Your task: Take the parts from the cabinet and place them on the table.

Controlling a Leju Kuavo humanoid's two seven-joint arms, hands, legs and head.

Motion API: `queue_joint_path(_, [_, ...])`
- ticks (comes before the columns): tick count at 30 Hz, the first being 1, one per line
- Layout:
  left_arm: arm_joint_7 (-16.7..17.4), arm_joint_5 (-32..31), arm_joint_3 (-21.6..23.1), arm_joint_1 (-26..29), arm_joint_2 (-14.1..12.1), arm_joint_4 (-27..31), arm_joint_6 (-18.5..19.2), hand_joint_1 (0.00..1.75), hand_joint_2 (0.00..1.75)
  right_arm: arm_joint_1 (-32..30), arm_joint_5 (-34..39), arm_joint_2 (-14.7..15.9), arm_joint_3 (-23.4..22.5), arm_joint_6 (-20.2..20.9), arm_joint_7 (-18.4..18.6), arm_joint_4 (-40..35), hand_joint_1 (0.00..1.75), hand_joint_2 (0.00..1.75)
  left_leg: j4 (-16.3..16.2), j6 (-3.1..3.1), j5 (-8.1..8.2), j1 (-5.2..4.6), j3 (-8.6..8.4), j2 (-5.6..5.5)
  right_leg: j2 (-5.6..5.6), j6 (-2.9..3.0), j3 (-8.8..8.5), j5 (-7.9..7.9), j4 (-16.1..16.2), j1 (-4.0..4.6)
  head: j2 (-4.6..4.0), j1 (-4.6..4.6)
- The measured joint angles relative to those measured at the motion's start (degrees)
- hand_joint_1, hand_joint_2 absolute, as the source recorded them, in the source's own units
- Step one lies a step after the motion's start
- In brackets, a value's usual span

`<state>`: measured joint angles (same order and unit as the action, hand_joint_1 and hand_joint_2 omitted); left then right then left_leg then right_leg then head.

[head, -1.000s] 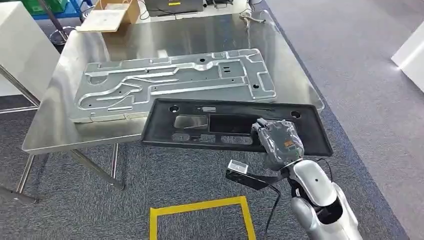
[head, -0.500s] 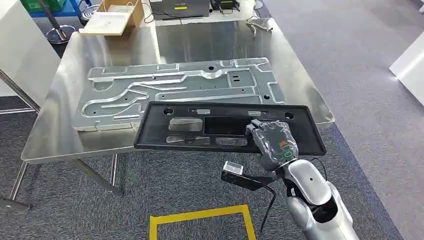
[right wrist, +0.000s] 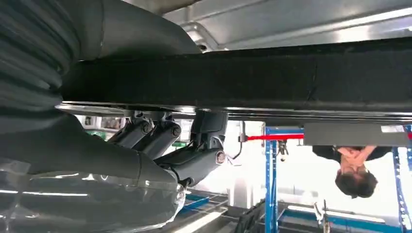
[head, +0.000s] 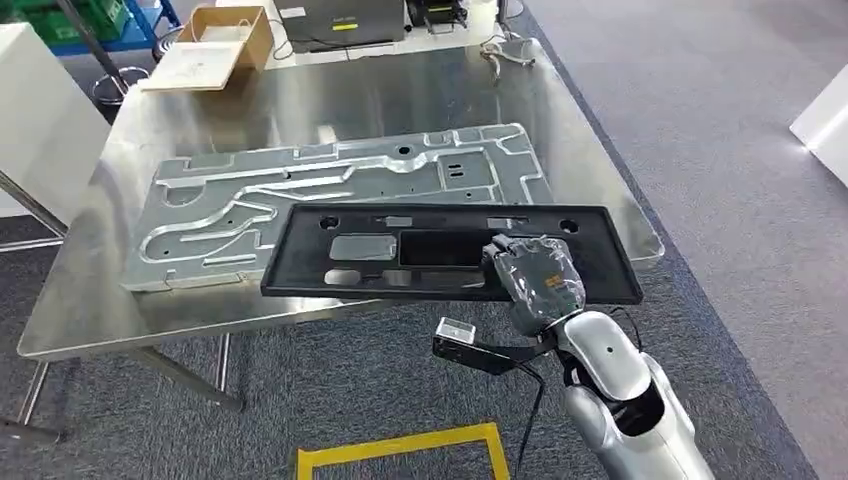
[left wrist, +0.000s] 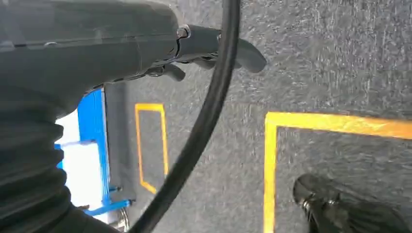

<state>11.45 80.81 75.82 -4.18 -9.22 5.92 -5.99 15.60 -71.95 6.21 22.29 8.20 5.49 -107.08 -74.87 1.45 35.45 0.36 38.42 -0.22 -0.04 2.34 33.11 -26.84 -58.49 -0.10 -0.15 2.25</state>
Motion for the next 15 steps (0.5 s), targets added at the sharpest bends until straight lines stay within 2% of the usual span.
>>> queue_joint_path(1, [0.0, 0.0, 0.0, 0.1, 0.0, 0.0, 0.0, 0.0, 1.75, 0.0, 0.0, 0.0, 0.1, 0.0, 0.0, 0.2, 1.75, 1.75, -1.1, 0.08, -0.46, 0.04, 1.37, 0.0, 0.04, -0.01, -0.35, -0.31, 0.0, 0.0, 0.0, -0.02])
queue_joint_path(2, [0.0, 0.0, 0.0, 0.2, 0.0, 0.0, 0.0, 0.0, 1.75, 0.0, 0.0, 0.0, 0.2, 0.0, 0.0, 0.5, 1.75, 1.75, 0.5, 0.02, -2.3, 0.08, 1.39, 0.01, 0.1, -0.05, -0.79, -0.64, 0.0, 0.02, 0.0, 0.0])
queue_joint_path(4, [0.0, 0.1, 0.0, 0.3, 0.0, 0.0, 0.0, 0.0, 1.75, 0.0, 0.0, 0.0, 0.2, 0.1, 0.1, 0.7, 1.75, 1.75, 9.4, -0.26, -8.87, 0.08, -1.38, 0.01, 0.12, -0.23, -1.98, -1.44, -0.1, 0.05, 0.0, 0.0])
queue_joint_path(5, [0.0, 0.1, 0.0, 0.4, -0.2, 0.0, -0.1, 0.0, 1.75, 0.1, 0.0, 0.0, 0.2, 0.0, 0.1, 0.8, 1.75, 1.75, 14.6, -0.67, -12.27, 0.03, -2.93, 0.02, 0.09, -0.4, -2.44, -1.89, -0.1, 0.06, 0.0, 0.0])
queue_joint_path(7, [-0.1, 0.2, 0.0, 0.2, -0.2, 0.0, -0.1, 0.0, 1.75, 0.3, 0.0, -0.3, 0.3, 0.0, 0.2, 1.2, 1.75, 1.75, 15.8, -1.26, -8.77, -0.51, -3.22, 0.06, 0.17, -0.96, -2.27, -2.2, -0.1, 0.2, 0.0, 0.0])
queue_joint_path(8, [-0.1, 0.2, 0.0, 0.4, -0.2, 0.0, -0.2, 0.0, 1.75, 0.3, 0.0, -0.5, 0.3, 0.1, 0.3, 1.5, 1.75, 1.75, 15.9, -1.62, -10.34, -0.54, -3.36, 0.04, 0.22, -1.39, -2.37, -2.48, -0.1, 0.25, 0.0, 0.0])
queue_joint_path(9, [-0.1, 0.2, 0.0, 0.5, -0.3, 0.0, -0.2, 0.0, 1.75, 0.3, 0.0, -0.6, 0.5, 0.1, 0.3, 1.7, 1.75, 1.75, 15.8, -1.93, -10.35, -0.59, -3.44, 0.01, 0.2, -1.72, -2.62, -2.74, 0.1, 0.22, 0.0, -0.02])
queue_joint_path(10, [-0.2, 0.3, 0.0, 0.5, -0.3, 0.0, -0.2, 0.0, 1.75, 0.6, 0.0, -0.7, 0.6, 0.1, 0.3, 1.8, 1.75, 1.75, 16.4, -2.3, -10.59, -0.17, -3.89, 0.02, 0.21, -2.07, -3.04, -2.92, 0.3, 0.55, 0.0, 0.0])
queue_joint_path(11, [-0.2, 0.3, -0.1, 0.5, -0.3, 0.0, -0.2, 0.0, 1.75, 0.8, 0.0, -0.7, 0.8, 0.1, 0.4, 2.0, 1.75, 1.75, 17.0, -2.48, -10.86, 0.13, -4.54, 0.09, 0.09, -2.39, -3.03, -3.25, -0.4, 0.25, 0.0, -0.02])
queue_joint_path(12, [-0.3, 0.5, -0.1, 0.3, -0.3, 0.0, -0.2, 0.0, 1.75, 1.2, 0.0, -0.8, 0.9, 0.1, 0.4, 2.1, 1.75, 1.75, 17.3, -2.89, -10.65, 0.19, -4.92, 0.08, 0.1, -2.59, -1.88, -4.42, -2.8, 0.29, 0.0, -0.02])
queue_joint_path(13, [-0.3, 0.6, -0.1, 0.2, -0.3, 0.0, -0.2, 0.0, 1.75, 1.5, 0.0, -0.8, 1.0, 0.1, 0.3, 2.2, 1.75, 1.75, 17.3, -3.1, -10.5, 0.19, -5.14, 0.08, 0.1, -2.79, 0.39, -6.17, -6.8, 0.16, 0.0, -0.02])
queue_joint_path(15, [-0.3, 0.6, -0.1, 0.1, -0.2, 0.0, -0.2, 0.0, 1.75, 1.5, 0.0, -0.8, 1.2, 0.1, 0.3, 2.7, 1.75, 1.75, 17.3, -3.26, -9.87, 0.18, -5.65, 0.04, 0.09, -3.2, 6.08, -8.94, -15.6, -0.18, 0.0, -0.02])
